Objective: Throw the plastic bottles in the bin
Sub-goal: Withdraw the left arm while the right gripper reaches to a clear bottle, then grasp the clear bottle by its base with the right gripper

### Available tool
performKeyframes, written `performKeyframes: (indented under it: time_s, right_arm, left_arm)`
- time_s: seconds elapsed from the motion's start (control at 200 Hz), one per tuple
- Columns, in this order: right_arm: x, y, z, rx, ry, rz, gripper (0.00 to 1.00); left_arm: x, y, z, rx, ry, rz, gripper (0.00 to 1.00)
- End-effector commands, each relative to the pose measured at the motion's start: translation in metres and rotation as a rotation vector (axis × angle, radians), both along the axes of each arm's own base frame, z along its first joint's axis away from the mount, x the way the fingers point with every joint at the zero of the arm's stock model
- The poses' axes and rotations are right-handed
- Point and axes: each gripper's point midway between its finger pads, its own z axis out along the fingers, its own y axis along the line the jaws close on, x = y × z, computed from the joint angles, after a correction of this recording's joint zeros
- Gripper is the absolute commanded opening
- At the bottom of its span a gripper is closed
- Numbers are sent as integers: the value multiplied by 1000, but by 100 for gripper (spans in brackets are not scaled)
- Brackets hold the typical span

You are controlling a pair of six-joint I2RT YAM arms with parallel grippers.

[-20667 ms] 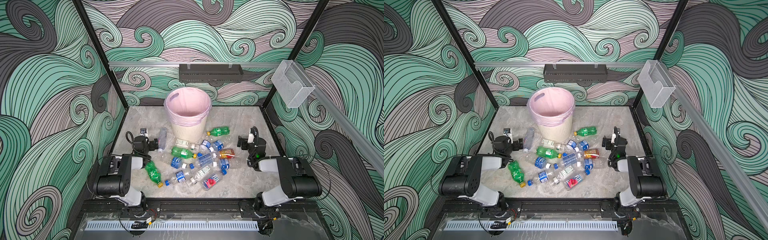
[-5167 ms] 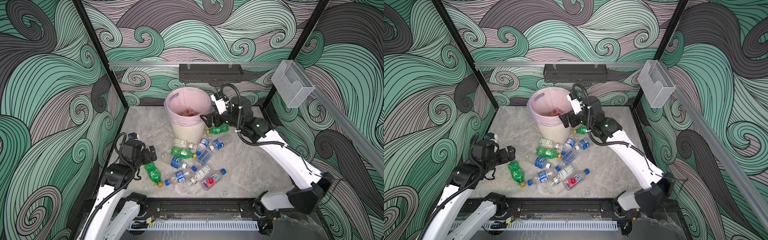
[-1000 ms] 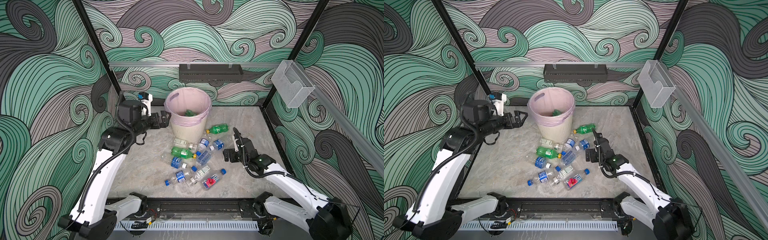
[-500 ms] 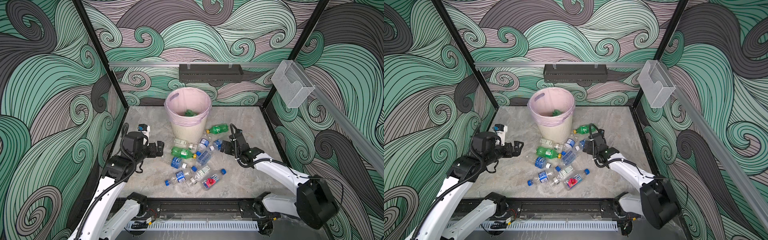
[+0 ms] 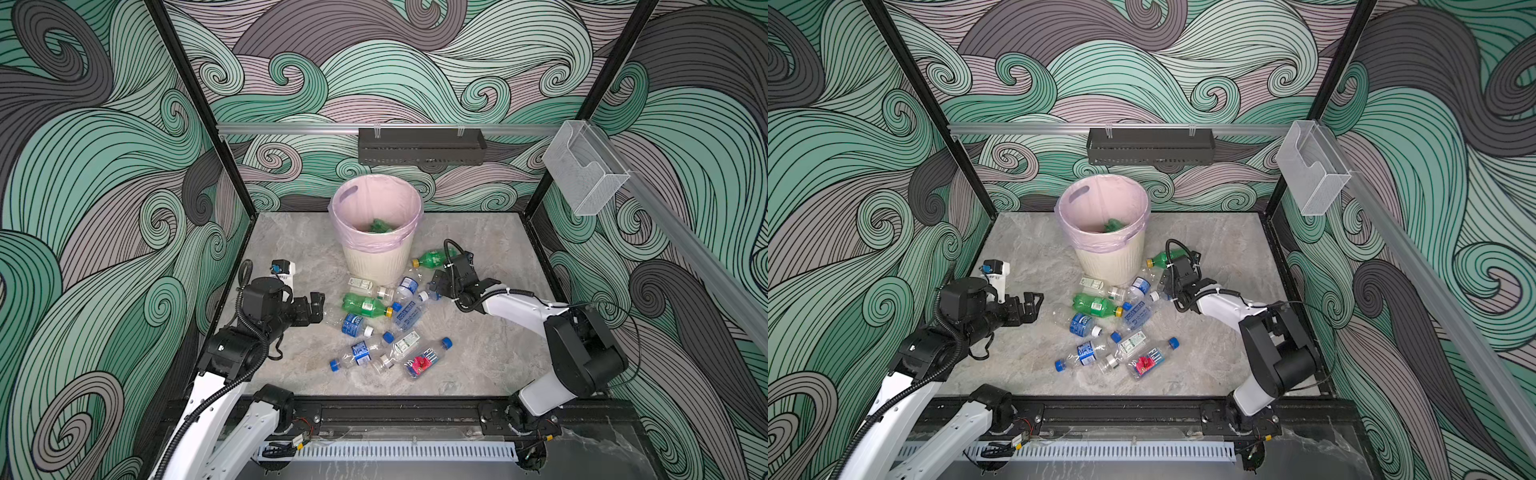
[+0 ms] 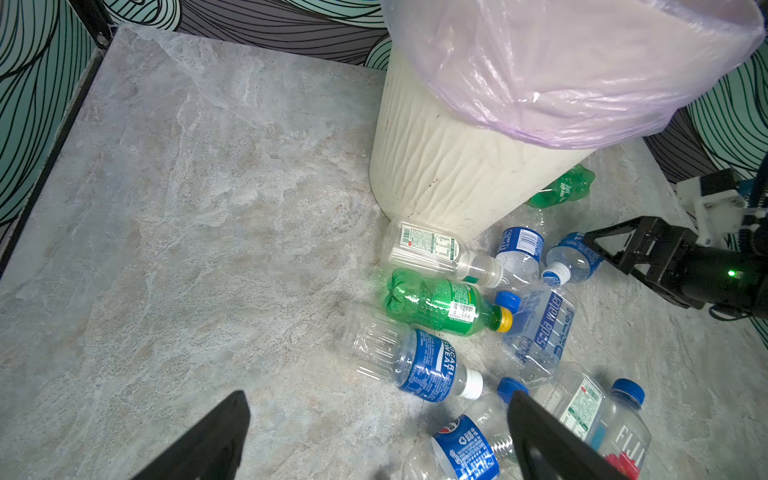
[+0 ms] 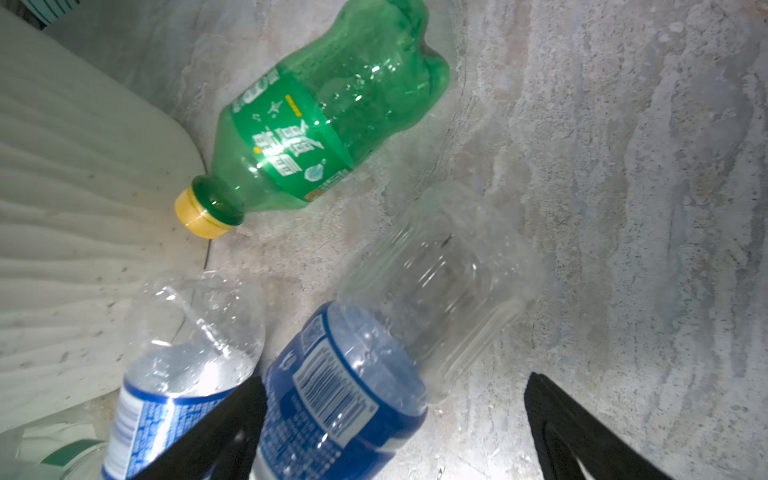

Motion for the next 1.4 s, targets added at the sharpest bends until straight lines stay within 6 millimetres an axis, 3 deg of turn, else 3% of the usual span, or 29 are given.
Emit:
performKeyframes:
  time_s: [0.0, 0.19, 0.365, 0.806, 1.101, 1.396]
  right_arm:
    - [9, -6, -10, 36, 24, -30, 95]
    - [11, -13, -29, 51, 83, -8, 88]
    - [6, -18, -33, 19, 108, 27, 83]
    - [-34, -41, -37, -116, 179, 120, 68]
    - [-42, -24, -3, -82, 103, 286, 58]
    - [-57, -14, 51, -35, -39, 391, 51]
  left_arm:
    - [-2, 6, -1, 3, 6, 32, 99]
    - [-3, 6, -3, 5, 16, 35, 99]
    - [-4, 10, -6, 22, 26, 48, 99]
    - [-4, 9, -20, 11, 69, 59, 99]
    - [-7, 7, -29, -12, 89, 60, 99]
    - [-13, 7, -41, -18, 123, 63, 99]
